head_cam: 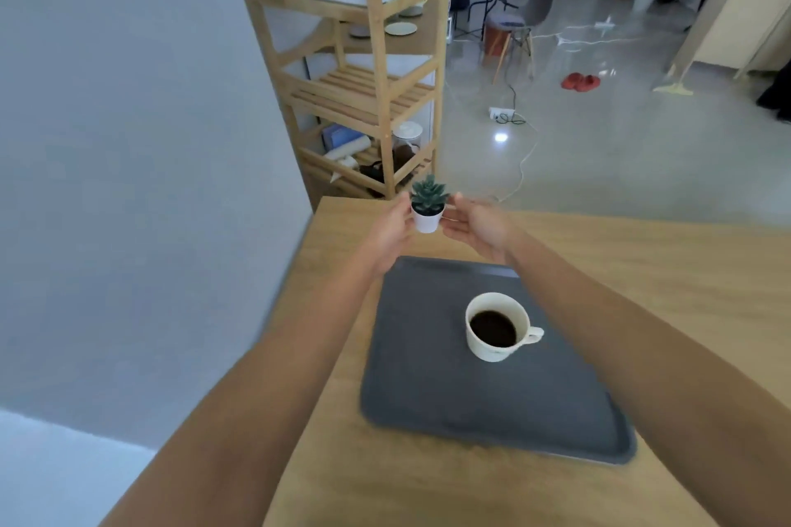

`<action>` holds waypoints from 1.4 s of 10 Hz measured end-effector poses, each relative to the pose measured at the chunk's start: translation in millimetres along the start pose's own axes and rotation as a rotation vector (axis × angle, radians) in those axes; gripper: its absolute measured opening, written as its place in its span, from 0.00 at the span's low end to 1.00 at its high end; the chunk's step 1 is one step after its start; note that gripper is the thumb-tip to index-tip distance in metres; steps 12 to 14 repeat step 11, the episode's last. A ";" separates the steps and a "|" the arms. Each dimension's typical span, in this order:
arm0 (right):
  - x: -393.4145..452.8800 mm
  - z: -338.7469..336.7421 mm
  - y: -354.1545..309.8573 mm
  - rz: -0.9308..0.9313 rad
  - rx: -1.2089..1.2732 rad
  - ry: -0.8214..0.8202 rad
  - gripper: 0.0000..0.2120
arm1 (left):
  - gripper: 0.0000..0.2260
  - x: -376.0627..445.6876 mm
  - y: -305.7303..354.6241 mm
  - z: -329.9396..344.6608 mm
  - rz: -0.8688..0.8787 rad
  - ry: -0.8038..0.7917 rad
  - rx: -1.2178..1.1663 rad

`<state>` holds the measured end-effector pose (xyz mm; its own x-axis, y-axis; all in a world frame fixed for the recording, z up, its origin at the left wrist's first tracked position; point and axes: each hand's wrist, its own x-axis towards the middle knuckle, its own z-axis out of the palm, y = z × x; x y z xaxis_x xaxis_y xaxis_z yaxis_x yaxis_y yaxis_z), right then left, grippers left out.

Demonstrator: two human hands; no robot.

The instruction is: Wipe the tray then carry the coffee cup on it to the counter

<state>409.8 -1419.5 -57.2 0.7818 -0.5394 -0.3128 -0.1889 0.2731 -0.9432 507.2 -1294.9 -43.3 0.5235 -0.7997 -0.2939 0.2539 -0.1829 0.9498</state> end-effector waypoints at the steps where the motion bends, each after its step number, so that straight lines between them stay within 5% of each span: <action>1: 46.7 56.0 8.8 0.042 -0.009 -0.046 0.19 | 0.22 24.5 -9.8 -58.6 -0.039 0.076 -0.027; 6: 183.6 148.2 43.3 0.176 -0.025 -0.103 0.21 | 0.25 130.5 -44.7 -183.8 -0.131 0.226 -0.123; 10: 134.2 97.5 9.2 0.155 -0.219 -0.061 0.24 | 0.26 99.9 -37.1 -164.0 -0.091 0.456 -0.025; 14: 98.6 59.6 -7.3 0.095 -0.248 0.008 0.17 | 0.23 72.2 -30.2 -142.0 -0.037 0.453 0.056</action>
